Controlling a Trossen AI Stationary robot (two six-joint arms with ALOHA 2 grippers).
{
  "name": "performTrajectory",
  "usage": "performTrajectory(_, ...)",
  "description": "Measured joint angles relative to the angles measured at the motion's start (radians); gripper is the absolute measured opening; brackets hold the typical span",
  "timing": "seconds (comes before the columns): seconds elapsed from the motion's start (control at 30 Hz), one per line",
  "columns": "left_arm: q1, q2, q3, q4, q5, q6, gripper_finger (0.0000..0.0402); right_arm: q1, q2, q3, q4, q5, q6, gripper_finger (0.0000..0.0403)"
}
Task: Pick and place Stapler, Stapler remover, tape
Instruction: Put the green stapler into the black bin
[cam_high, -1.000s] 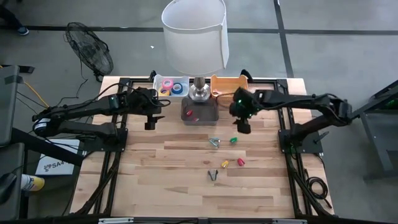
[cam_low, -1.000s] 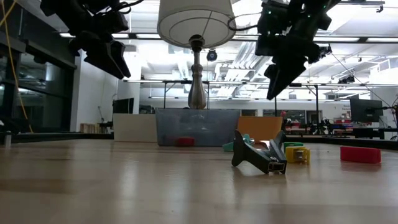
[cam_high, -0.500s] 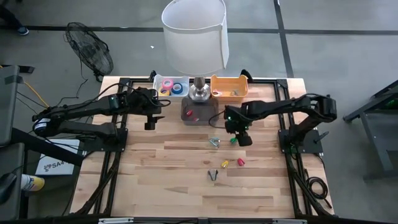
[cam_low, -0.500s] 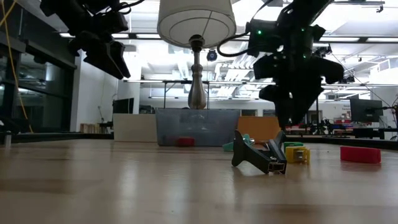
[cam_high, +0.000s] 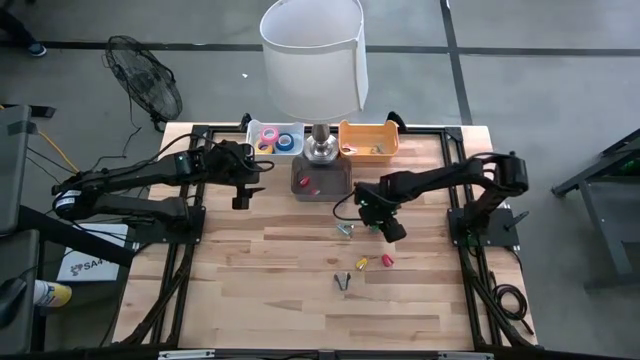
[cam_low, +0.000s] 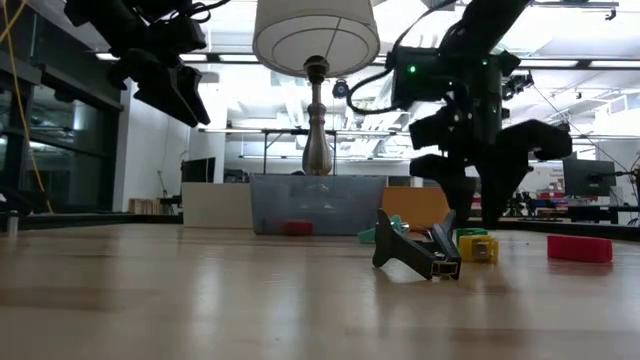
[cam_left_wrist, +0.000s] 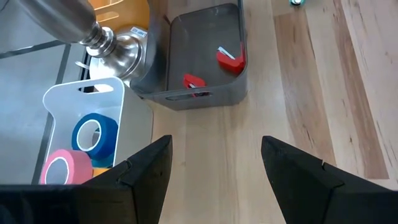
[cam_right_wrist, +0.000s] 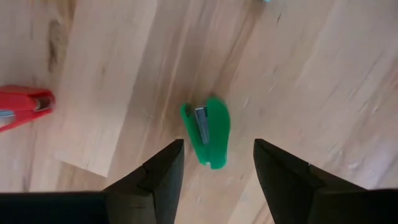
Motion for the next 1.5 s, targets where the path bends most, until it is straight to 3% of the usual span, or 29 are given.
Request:
performTrajectory(0.37, 0.000, 0.000, 0.000, 0.000, 0.000, 0.007, 0.0241, 0.035, 0.048, 0.000, 0.028, 0.002, -0.047, 0.0161)
performTrajectory(0.5, 0.000, 0.000, 0.000, 0.000, 0.000, 0.007, 0.0241, 0.065, 0.050, 0.000, 0.028, 0.057, -0.061, 0.0144)
performTrajectory(0.77, 0.000, 0.000, 0.000, 0.000, -0.001, 0.007, 0.0241, 0.078, 0.050, 0.000, 0.019, 0.144, -0.047, 0.0090)
performTrajectory(1.0, 0.000, 0.000, 0.000, 0.000, -0.001, 0.007, 0.0241, 0.078, 0.045, 0.010, 0.007, 0.143, -0.044, 0.0045)
performTrajectory(1.27, 0.000, 0.000, 0.000, 0.001, -0.001, 0.006, 0.0241, 0.075, 0.036, 0.181, -0.018, 0.205, -0.017, 0.0055)
performTrajectory(1.5, 0.000, 0.000, 0.000, 0.006, -0.001, 0.006, 0.0241, 0.028, 0.036, 0.330, 0.071, 0.261, -0.039, 0.0049)
